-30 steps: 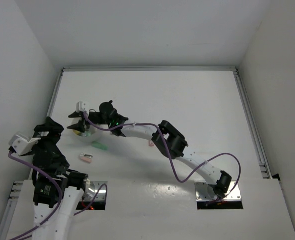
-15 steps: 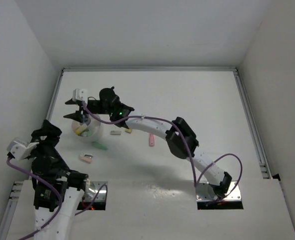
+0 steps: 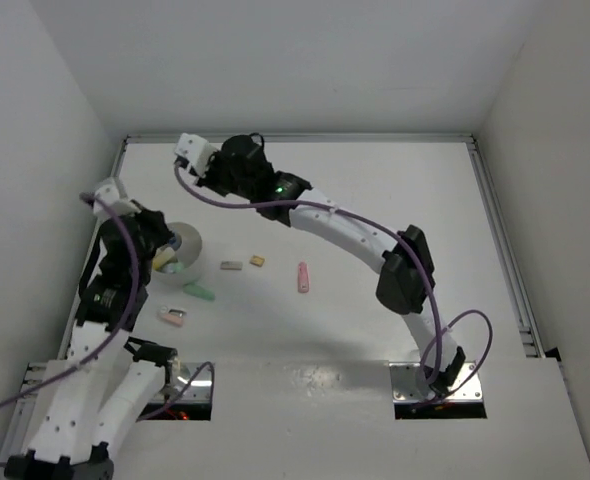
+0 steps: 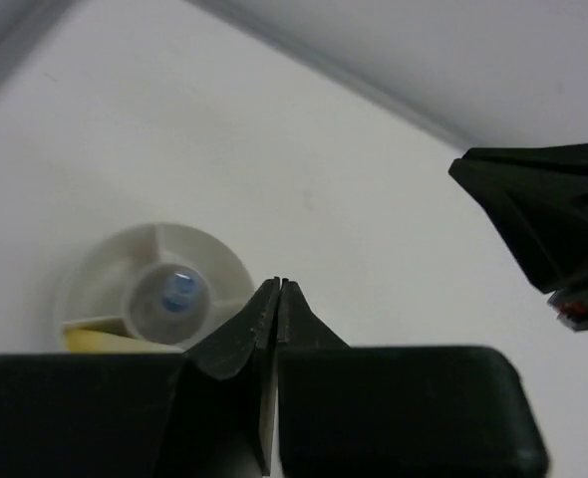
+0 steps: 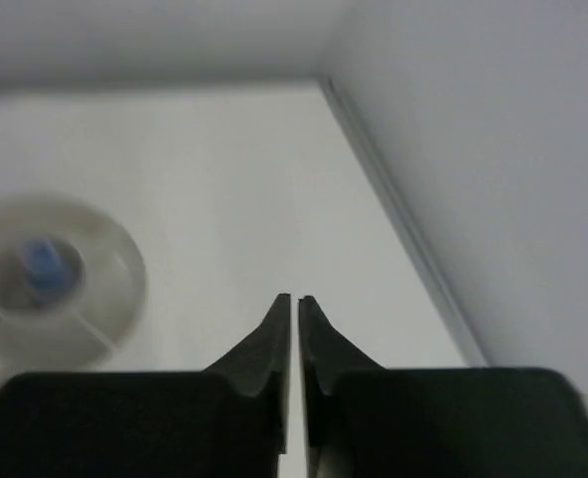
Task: Sort the stationery into containers
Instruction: Grab a piece of stationery with the right arm
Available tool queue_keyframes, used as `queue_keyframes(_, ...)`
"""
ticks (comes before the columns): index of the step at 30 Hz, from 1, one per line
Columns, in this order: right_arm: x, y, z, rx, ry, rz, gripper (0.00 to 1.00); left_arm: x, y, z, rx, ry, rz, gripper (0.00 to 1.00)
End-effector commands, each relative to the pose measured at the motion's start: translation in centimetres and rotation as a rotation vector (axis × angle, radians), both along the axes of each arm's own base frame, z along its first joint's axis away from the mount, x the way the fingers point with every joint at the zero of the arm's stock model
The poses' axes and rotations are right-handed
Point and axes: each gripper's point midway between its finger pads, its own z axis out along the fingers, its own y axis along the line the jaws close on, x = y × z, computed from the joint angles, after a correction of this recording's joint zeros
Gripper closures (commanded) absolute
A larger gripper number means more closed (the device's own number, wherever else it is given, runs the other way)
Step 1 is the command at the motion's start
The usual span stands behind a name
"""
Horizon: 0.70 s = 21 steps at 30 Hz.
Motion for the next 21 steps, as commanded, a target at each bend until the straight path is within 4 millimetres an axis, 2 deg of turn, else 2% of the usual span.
queue_keyframes(1,1.9,-11.1,-5.8,-0.345,0.141,-0.201,0.89,1.0,-7.1,-3.1,-0.117,0.174,-0.352,0.91)
queue_keyframes(2,2.2,-13.7,-5.1,-0.337,0.168,-0.227,0.61,0.8,-8.5,-3.3,-0.144,0.19,-0.415,0.71)
queue_keyframes(3,1.6,-16.1,-8.2,-0.412,0.23,-0.243,0.49,0.8,-9.0,-3.4,-0.159,0.189,-0.434,0.58)
queue_keyframes(4,1.5,-17.6,-9.0,-0.438,0.256,-0.259,0.38,0.8,-9.2,-4.1,-0.199,0.208,-0.42,0.49)
queue_keyframes(5,1.3,-20.7,-11.1,-0.506,0.325,-0.292,0.26,0.7,-10.1,-4.2,-0.228,0.21,-0.443,0.36)
queue_keyframes(7,1.2,-23.2,-13.1,-0.546,0.4,-0.334,0.24,0.6,-11.7,-4.3,-0.33,0.203,-0.465,0.33)
queue_keyframes(8,1.0,-24.4,-14.2,-0.538,0.465,-0.338,0.26,0.5,-12.4,-5.5,-0.365,0.229,-0.466,0.33)
queue_keyframes(9,0.2,-25.4,-15.4,-0.557,0.528,-0.341,0.31,0.3,-13.6,-6.0,-0.394,0.246,-0.483,0.32)
queue_keyframes(10,-0.1,-25.4,-15.4,-0.527,0.56,-0.33,0.49,0.3,-14.3,-6.4,-0.438,0.26,-0.468,0.32)
queue_keyframes(11,-0.4,-25.4,-15.6,-0.493,0.611,-0.309,0.77,0.8,-14.0,-6.9,-0.436,0.258,-0.399,0.32)
queue_keyframes(12,-1.1,-25.2,-16.3,-0.464,0.668,-0.325,1.0,0.6,-15.4,-7.9,-0.44,0.296,-0.403,0.33)
queue_keyframes(13,-1.4,-25.4,-16.4,-0.449,0.705,-0.33,1.0,0.8,-15.7,-8.5,-0.443,0.31,-0.373,0.34)
queue_keyframes(14,-2.0,-24.7,-16.4,-0.419,0.741,-0.304,1.0,0.4,-15.7,-9.7,-0.498,0.362,-0.291,0.34)
queue_keyframes(15,-2.4,-24.9,-17.4,-0.399,0.813,-0.325,1.0,0.9,-15.1,-9.9,-0.485,0.358,-0.212,0.34)
queue_keyframes(16,-3.5,-24.6,-18.2,-0.401,0.882,-0.302,0.98,0.1,-15.9,-11.9,-0.487,0.438,-0.163,0.34)
queue_keyframes(17,-3.9,-24.3,-18.3,-0.407,0.913,-0.281,0.93,0.0,-16.1,-12.4,-0.479,0.456,-0.131,0.34)
queue_keyframes(18,-4.7,-24.2,-19.7,-0.42,0.986,-0.283,0.76,0.3,-16.3,-12.6,-0.451,0.453,-0.118,0.34)
queue_keyframes(19,-6.1,-24.0,-20.3,-0.433,1.061,-0.259,0.67,0.1,-17.2,-12.8,-0.444,0.461,-0.131,0.33)
queue_keyframes(21,-7.0,-23.6,-20.3,-0.433,1.13,-0.234,0.54,0.3,-17.3,-13.9,-0.421,0.473,-0.095,0.32)
